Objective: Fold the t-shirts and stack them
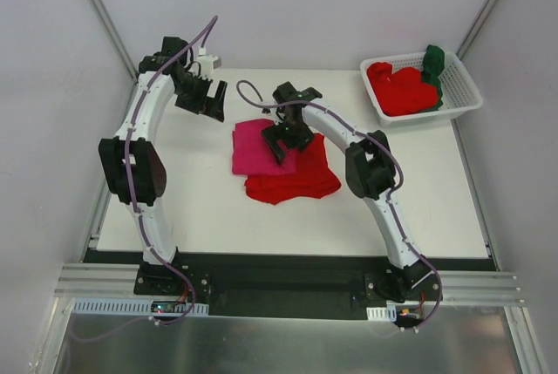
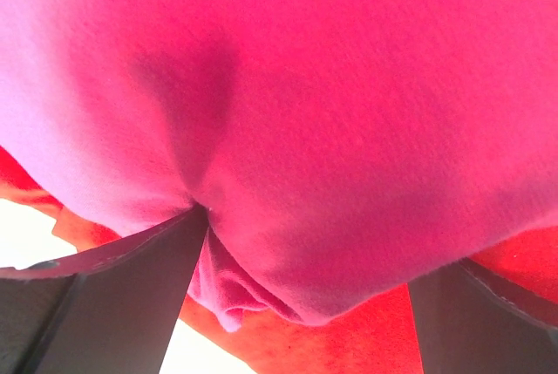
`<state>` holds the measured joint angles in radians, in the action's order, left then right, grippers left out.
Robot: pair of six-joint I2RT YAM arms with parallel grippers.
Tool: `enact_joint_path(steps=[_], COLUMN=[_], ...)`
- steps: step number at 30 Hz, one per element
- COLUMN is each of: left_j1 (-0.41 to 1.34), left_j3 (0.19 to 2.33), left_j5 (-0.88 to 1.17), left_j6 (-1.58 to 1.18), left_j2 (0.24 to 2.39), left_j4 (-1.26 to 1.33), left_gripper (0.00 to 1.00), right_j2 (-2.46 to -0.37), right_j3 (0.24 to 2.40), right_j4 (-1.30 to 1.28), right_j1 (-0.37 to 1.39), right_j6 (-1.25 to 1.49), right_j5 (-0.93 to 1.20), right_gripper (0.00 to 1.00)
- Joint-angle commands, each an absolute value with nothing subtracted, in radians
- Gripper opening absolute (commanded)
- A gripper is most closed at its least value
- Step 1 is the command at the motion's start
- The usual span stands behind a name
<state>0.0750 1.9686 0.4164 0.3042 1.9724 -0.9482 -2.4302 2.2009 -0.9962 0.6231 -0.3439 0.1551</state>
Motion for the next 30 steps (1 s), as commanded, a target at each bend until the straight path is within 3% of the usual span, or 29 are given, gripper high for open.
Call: enact_joint_path(steps=[1,8,16,22,30], left_j1=[0.084,0.084,0.08,0.08,0.08], left_j3=[1.893,1.809,1.787,1.779,1.753], left_j5=[0.428,0.469,0.523,0.586,0.65], left_j6=[0.322,0.27,0.135,0.074,0.012], left_j2=[1.873,1.867,1.923,2.029,2.152], left_j4=[-0.969,-0.966,-0.933,-0.904,-0.884], left_gripper=[0.99,0.99,0.99,0.99,0.99], right_j2=[-2.46,-2.427,-2.232,-2.207,-2.21], right_j3=[2.264,2.257,2.166,2.162,2.092], right_j4=[-1.005,-1.005,-0.992,-0.982,-0.983], right_j1=[0.637,0.632,0.611,0.532,0.496], right_j6=[-0.328,-0.354,-0.364,-0.241,-0.241], right_j5=[0.184,0.193,0.281,0.449,0.457], right_gripper=[0.96,0.96,0.96,0.96,0.96])
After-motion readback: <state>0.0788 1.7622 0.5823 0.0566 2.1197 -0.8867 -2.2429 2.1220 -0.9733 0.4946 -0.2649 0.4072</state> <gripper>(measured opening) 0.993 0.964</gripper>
